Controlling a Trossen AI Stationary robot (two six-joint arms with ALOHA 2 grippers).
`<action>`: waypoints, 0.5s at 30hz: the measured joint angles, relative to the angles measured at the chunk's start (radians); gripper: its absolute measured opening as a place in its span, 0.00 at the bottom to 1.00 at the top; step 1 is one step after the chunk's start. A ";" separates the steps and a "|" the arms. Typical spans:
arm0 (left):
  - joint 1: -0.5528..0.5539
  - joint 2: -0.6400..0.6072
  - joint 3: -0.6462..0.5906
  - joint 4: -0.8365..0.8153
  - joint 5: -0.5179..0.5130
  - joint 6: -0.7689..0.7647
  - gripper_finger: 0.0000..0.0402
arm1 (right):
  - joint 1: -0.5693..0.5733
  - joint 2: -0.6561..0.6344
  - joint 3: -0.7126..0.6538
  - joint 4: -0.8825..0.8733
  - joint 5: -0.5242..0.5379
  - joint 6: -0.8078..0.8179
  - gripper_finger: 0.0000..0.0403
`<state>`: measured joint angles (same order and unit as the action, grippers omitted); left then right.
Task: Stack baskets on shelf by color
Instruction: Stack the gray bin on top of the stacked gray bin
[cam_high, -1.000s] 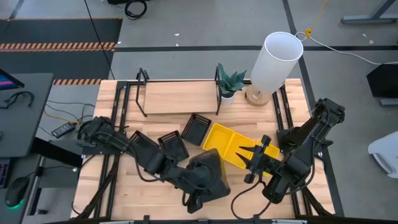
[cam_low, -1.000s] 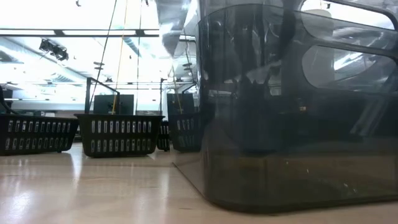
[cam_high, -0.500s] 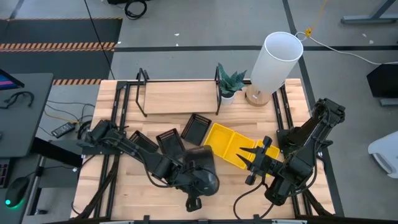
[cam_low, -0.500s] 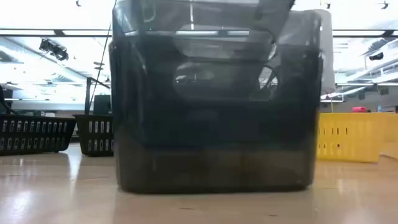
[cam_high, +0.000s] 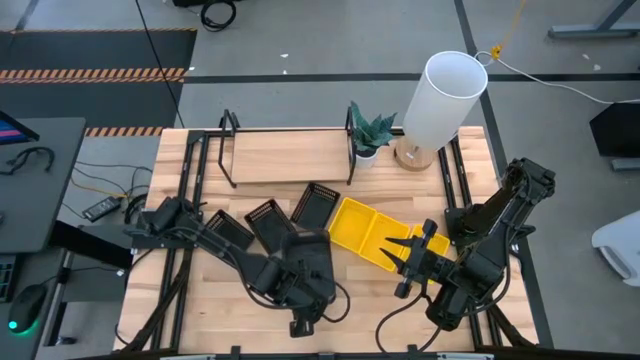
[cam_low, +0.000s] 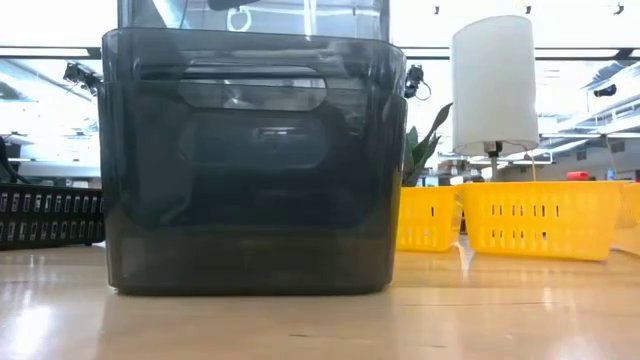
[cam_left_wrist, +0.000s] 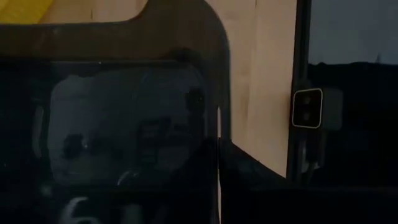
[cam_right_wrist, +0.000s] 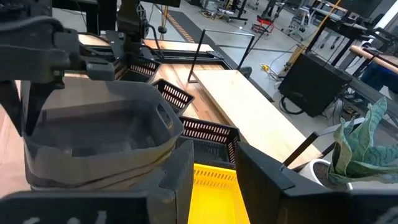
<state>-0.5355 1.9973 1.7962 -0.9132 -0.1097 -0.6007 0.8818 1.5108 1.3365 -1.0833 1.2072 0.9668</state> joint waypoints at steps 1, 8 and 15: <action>-0.002 0.002 0.000 0.000 0.000 0.003 0.10 | 0.000 0.000 0.000 0.000 0.000 0.000 0.30; -0.008 0.003 0.000 0.031 0.002 0.003 0.36 | 0.000 0.000 0.000 0.001 -0.003 0.000 0.30; -0.011 0.003 0.000 0.086 0.002 0.010 0.56 | 0.000 0.000 0.000 0.003 -0.003 0.000 0.30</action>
<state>-0.5465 1.9999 1.7962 -0.8268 -0.1078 -0.5907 0.8818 1.5108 1.3365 -1.0803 1.2037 0.9666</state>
